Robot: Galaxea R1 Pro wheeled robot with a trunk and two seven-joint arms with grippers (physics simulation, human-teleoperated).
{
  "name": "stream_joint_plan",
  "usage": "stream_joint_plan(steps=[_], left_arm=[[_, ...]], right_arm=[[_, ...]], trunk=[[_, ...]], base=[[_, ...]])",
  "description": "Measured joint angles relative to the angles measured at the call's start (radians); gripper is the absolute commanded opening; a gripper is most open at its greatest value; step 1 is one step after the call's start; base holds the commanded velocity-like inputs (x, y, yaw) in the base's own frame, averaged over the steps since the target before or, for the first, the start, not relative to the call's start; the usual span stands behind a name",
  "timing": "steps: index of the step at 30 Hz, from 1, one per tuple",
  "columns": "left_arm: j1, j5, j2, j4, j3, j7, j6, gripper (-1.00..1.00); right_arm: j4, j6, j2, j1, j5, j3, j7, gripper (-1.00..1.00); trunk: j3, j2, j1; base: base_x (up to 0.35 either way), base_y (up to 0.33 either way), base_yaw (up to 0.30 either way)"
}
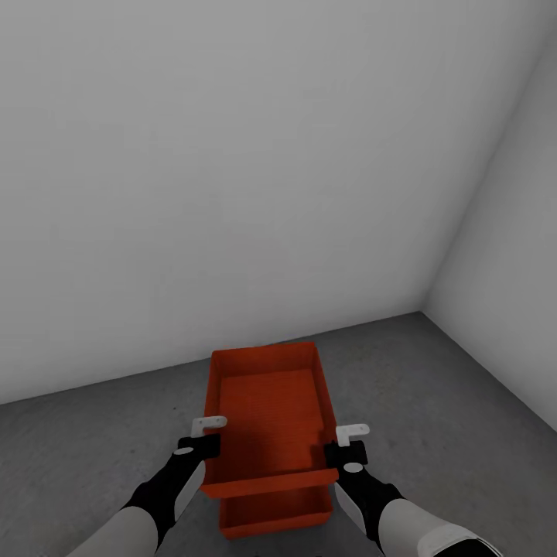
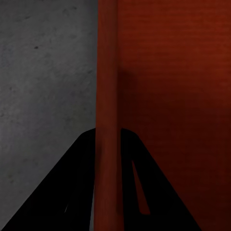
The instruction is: Move the two storage containers from the living room to the garage. In the garage, place one container on the floor and stack the other container on top of it (either order is fine).
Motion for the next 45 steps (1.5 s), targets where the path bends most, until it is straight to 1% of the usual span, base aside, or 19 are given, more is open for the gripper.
stream_joint_plan(steps=[8, 29, 41, 45], left_arm=[[0.0, 0.0, 0.0, 0.0, 0.0, 0.0, -0.001, -1.0], [0.0, 0.0, 0.0, 0.0, 0.0, 0.0, -0.001, -1.0], [0.0, 0.001, 0.0, 0.001, 0.0, 0.0, -0.001, -1.0], [0.0, 0.0, 0.0, 0.0, 0.0, 0.0, 0.0, -1.0]], right_arm=[[0.0, 0.0, 0.0, 0.0, -0.001, 0.0, 0.0, -1.0], [0.0, 0.001, 0.0, 0.0, -0.001, 0.001, 0.0, -1.0], [0.0, 0.001, 0.0, 0.0, -0.001, 0.001, 0.0, -1.0], [0.0, 0.001, 0.0, 0.0, -0.001, 0.0, 0.0, -1.0]], trunk=[[0.0, 0.0, 0.0], [0.0, 0.0, 0.0], [-0.038, -0.084, 0.046], [-0.038, -0.084, 0.046]], base=[[-0.178, 0.0, 0.0], [-0.007, 0.0, 0.0], [0.0, 0.0, 0.0], [0.0, 0.0, 0.0]])
